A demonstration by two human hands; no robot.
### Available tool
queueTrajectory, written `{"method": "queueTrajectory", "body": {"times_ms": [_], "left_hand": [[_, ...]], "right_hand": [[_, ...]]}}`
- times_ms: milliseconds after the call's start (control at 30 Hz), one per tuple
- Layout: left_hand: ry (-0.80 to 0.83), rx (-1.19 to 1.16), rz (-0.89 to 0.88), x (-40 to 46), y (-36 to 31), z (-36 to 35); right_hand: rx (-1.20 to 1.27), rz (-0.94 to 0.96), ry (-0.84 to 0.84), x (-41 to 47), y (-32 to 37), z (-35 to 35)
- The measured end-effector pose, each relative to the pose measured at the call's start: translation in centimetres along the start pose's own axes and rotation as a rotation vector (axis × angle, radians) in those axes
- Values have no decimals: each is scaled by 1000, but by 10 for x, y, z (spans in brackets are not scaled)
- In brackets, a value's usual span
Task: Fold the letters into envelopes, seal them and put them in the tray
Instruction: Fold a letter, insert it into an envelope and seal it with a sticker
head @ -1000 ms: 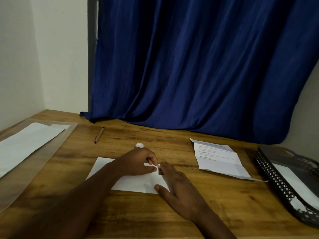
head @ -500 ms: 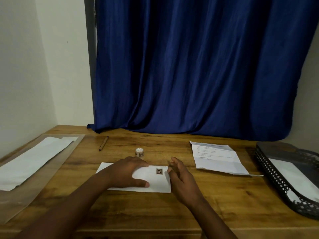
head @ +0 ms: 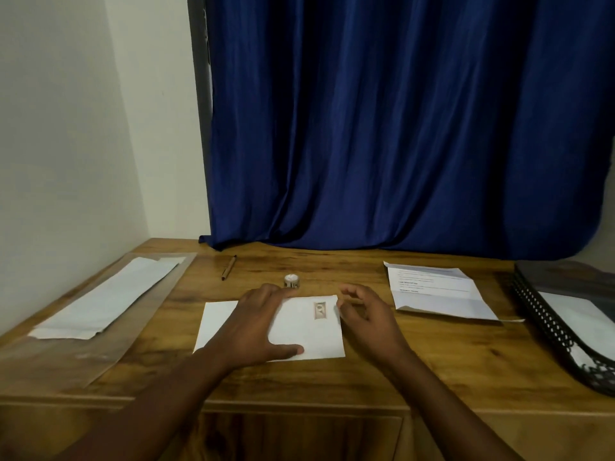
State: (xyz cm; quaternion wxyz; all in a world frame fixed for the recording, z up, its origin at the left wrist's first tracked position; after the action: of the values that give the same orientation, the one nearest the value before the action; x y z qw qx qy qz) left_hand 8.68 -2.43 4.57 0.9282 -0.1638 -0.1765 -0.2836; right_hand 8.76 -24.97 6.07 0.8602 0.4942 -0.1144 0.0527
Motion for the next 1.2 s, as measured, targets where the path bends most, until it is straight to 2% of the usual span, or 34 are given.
{"method": "queueTrajectory", "body": {"times_ms": [100, 167, 267, 400, 567, 633, 767, 900, 1000, 1133, 1200], "left_hand": [[-74, 100, -61, 0, -9, 9], [-116, 158, -107, -1, -16, 13], [-144, 188, -142, -3, -22, 16], [-190, 230, -202, -7, -32, 22], [-195, 242, -216, -9, -36, 26], [-252, 239, -265, -11, -42, 31], [-484, 207, -334, -22, -51, 46], [-526, 121, -306, -23, -62, 41], [-439, -20, -306, -3, -83, 23], [-161, -205, -264, 37, -137, -30], [-63, -240, -306, 53, -173, -57]], "right_hand": [[-132, 120, 35, 14, 36, 5], [-216, 164, 163, 27, 57, -5], [-410, 168, 461, 39, 73, -39], [-672, 245, 558, 48, 85, -73], [-622, 190, 660, 51, 86, -86], [-574, 177, 676, 49, 81, -82], [-426, 68, 556, 45, 70, -30], [-172, -91, 364, 34, 48, 63], [-53, -167, 230, 18, 33, 131], [-23, -219, 47, -9, 11, 205], [-18, -241, -45, -19, -3, 240]]}}
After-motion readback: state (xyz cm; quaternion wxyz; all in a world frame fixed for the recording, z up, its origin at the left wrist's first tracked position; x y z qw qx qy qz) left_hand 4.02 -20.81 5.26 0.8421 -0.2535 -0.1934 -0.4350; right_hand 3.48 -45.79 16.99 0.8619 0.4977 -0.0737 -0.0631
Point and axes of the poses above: each hand's wrist, its own x-axis towards the middle knuckle, its own z-axis out of the back of the hand, y = z × x, the point moved 8 cm from there along x, towards the middle knuckle, and after that the axes turned 9 degrees about -z, right-handed, at the moved point
